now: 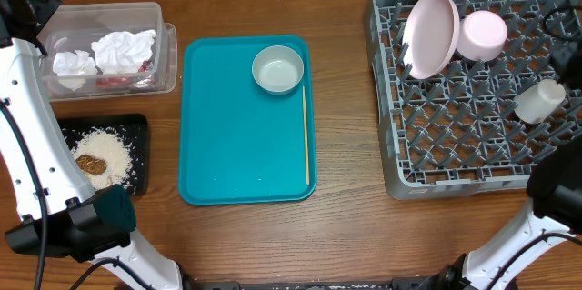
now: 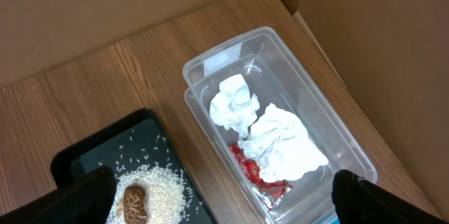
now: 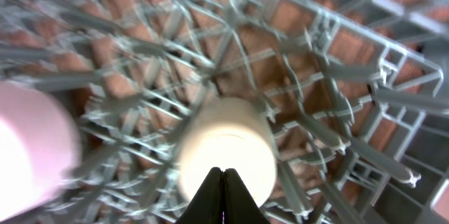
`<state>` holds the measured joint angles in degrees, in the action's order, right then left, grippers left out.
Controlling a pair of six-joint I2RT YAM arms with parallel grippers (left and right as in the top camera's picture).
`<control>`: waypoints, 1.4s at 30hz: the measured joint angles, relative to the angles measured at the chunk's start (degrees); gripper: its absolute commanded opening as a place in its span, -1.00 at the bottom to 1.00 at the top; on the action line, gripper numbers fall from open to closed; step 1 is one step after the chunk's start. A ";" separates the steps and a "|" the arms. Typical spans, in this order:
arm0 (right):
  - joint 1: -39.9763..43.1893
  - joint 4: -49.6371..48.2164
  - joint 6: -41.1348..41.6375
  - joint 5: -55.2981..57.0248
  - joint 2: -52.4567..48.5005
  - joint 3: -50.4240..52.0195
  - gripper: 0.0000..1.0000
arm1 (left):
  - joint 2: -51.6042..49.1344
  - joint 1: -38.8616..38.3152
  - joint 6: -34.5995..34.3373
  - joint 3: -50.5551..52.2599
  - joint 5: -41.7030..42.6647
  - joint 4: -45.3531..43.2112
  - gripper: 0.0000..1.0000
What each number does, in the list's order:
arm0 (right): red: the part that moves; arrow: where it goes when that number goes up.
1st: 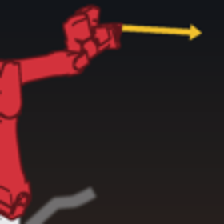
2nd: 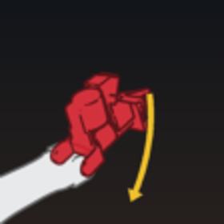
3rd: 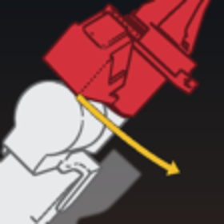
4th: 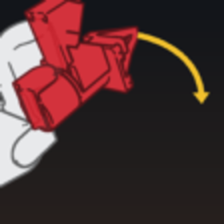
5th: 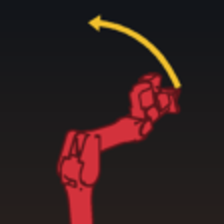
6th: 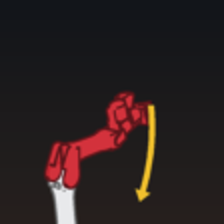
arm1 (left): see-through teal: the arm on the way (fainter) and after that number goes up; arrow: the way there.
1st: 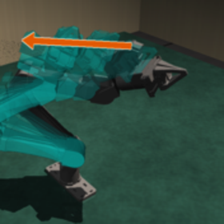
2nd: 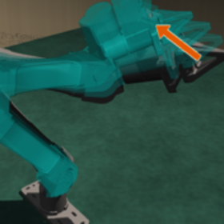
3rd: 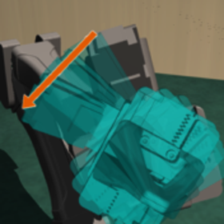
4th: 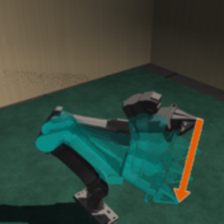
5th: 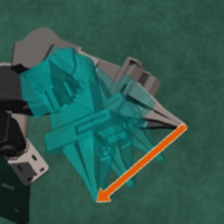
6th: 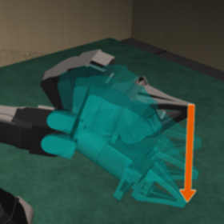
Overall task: Sort waste into correct bins and load items into the dishwasher
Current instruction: 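Reach the right gripper to the white bowl on the teal tray and grasp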
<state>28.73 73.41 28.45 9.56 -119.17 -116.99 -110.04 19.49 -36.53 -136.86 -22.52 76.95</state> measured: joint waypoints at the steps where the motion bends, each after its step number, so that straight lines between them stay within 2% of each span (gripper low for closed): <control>1: -0.09 0.07 0.00 -0.79 0.39 -1.22 -0.92 | 0.00 0.00 0.00 0.00 -0.02 0.00 1.00; 3: -0.66 0.07 -0.46 -3.72 2.10 -3.30 -0.89 | 0.00 0.00 0.00 0.00 -0.02 0.00 1.00; 6: -2.64 -1.97 -3.08 -11.85 6.51 -4.70 -0.66 | 0.00 0.00 0.00 0.00 -0.02 0.00 1.00; 9: -7.48 -5.29 -7.17 -22.27 11.93 -5.57 0.31 | 0.00 0.00 0.00 0.00 -0.02 0.00 1.00; 11: -12.55 -7.39 -9.68 -27.50 14.64 -6.40 0.64 | 0.00 0.00 0.00 0.00 -0.02 0.00 1.00; 12: -16.09 -8.44 -10.88 -29.53 15.72 -6.84 0.67 | 0.00 0.00 0.00 0.00 -0.02 0.00 1.00; 18: -37.57 -12.92 -15.04 -29.16 15.08 -7.19 0.70 | 0.00 0.00 0.00 0.00 0.00 0.00 1.00; 26: -57.42 -19.67 -16.41 -15.69 1.46 -7.17 0.72 | 0.00 0.00 0.00 0.00 0.00 -0.02 1.00; 32: -64.52 -23.21 -16.59 -9.31 -10.97 -7.13 0.70 | 0.00 0.00 0.00 0.00 -0.02 0.00 1.00; 36: -66.64 -23.89 -17.42 -7.76 -16.92 -7.06 0.61 | 0.00 0.00 0.00 0.00 -0.02 0.00 1.00; 40: -67.69 -23.69 -18.49 -6.12 -20.48 -7.02 0.44 | 0.00 0.00 0.00 0.00 -0.02 0.00 1.00; 42: -67.93 -22.97 -19.02 -5.70 -21.27 -6.99 0.23 | 0.00 0.00 0.00 0.00 -0.02 0.00 1.00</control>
<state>-39.20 50.43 9.43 3.86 -140.44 -123.98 -110.04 19.49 -36.53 -136.86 -22.55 76.95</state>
